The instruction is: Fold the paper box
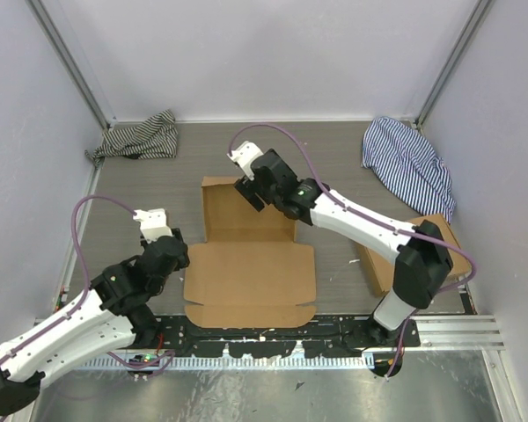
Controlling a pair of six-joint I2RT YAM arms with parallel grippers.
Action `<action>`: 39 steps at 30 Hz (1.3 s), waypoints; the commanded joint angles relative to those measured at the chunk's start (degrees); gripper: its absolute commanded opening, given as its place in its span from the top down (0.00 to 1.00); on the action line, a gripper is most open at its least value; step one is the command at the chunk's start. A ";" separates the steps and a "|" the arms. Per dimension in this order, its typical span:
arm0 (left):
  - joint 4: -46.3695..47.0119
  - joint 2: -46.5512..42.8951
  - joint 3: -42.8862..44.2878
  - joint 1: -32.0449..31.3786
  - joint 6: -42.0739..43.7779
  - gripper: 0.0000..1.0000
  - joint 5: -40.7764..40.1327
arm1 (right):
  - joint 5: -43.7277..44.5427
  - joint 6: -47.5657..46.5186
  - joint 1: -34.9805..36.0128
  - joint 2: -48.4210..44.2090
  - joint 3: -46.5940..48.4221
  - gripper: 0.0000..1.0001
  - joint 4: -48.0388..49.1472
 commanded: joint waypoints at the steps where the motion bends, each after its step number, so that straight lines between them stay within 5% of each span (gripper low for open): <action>1: 1.68 -0.71 -0.48 -0.13 -0.48 0.49 -0.20 | -0.09 -2.73 0.20 2.81 3.92 0.17 4.95; 5: 1.69 -0.83 -0.48 -0.14 -0.47 0.48 -0.31 | 2.58 -2.91 0.21 7.83 7.10 0.30 5.21; 10: 1.69 -1.46 -0.71 -0.18 -0.55 0.48 -0.31 | 11.17 -1.44 0.20 13.62 11.65 0.70 3.73; 17: 1.60 -2.74 -1.11 -0.13 -0.82 0.48 -0.39 | 11.64 11.32 -6.34 14.07 14.72 0.83 -3.36; 21: 1.69 -3.10 -1.26 -0.18 -0.82 0.48 -0.45 | -0.18 23.01 -15.81 13.29 14.00 0.83 -11.53; 28: 1.80 -2.59 -1.13 -0.13 -0.74 0.48 -0.57 | -18.50 36.67 -24.32 3.34 -6.23 0.74 -3.87; 35: 1.69 -1.40 -0.73 -0.15 -0.73 0.48 -0.63 | -41.86 52.09 -21.08 -12.05 -25.75 0.23 9.91; 39: 1.98 -1.13 -0.90 -0.15 -0.73 0.48 -0.87 | -49.95 50.53 -15.17 -18.05 -23.13 0.16 9.94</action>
